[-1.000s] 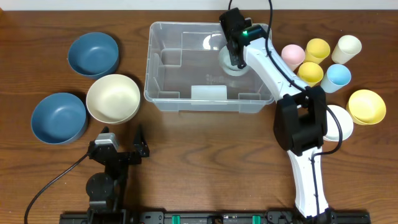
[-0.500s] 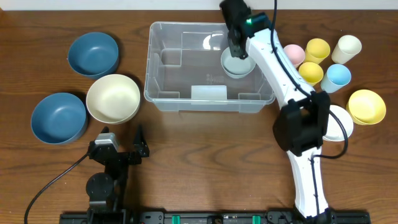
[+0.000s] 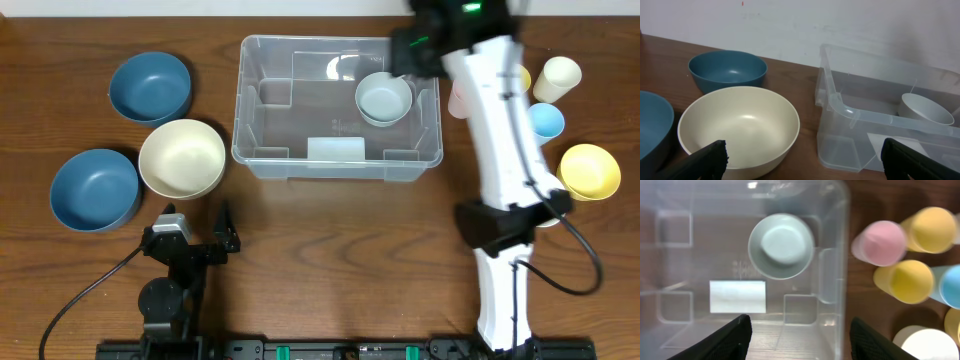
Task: Pack container
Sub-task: 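Open the right gripper and withdraw from the bin, then grasp the rim of the white bowl with the right gripper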
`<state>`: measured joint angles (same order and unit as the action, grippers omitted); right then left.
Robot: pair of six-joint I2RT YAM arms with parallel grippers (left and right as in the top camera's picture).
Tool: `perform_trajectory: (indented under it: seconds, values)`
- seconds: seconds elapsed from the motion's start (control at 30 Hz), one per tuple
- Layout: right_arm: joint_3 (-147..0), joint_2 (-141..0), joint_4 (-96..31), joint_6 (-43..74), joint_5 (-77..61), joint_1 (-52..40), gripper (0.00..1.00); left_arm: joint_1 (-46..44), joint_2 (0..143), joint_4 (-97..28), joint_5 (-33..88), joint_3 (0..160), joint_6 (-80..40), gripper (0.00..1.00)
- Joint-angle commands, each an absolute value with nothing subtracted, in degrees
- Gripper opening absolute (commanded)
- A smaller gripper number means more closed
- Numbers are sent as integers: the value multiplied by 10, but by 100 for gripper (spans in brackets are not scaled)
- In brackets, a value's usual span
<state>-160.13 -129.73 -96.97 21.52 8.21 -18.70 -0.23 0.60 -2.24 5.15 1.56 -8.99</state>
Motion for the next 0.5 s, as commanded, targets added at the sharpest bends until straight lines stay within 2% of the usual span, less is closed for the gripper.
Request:
perform_trajectory:
  seconds: [0.0, 0.17, 0.47]
  values:
    - [-1597, -1246, -973, 231, 33, -136, 64, -4, 3, -36, 54, 2, -87, 98]
    - [-1501, -1185, -973, 232, 39, -86, 63, -4, 3, -36, 54, 2, -87, 98]
    - [-1203, -1084, -973, 297, 104, -2, 59, -4, 3, -36, 54, 3, -87, 98]
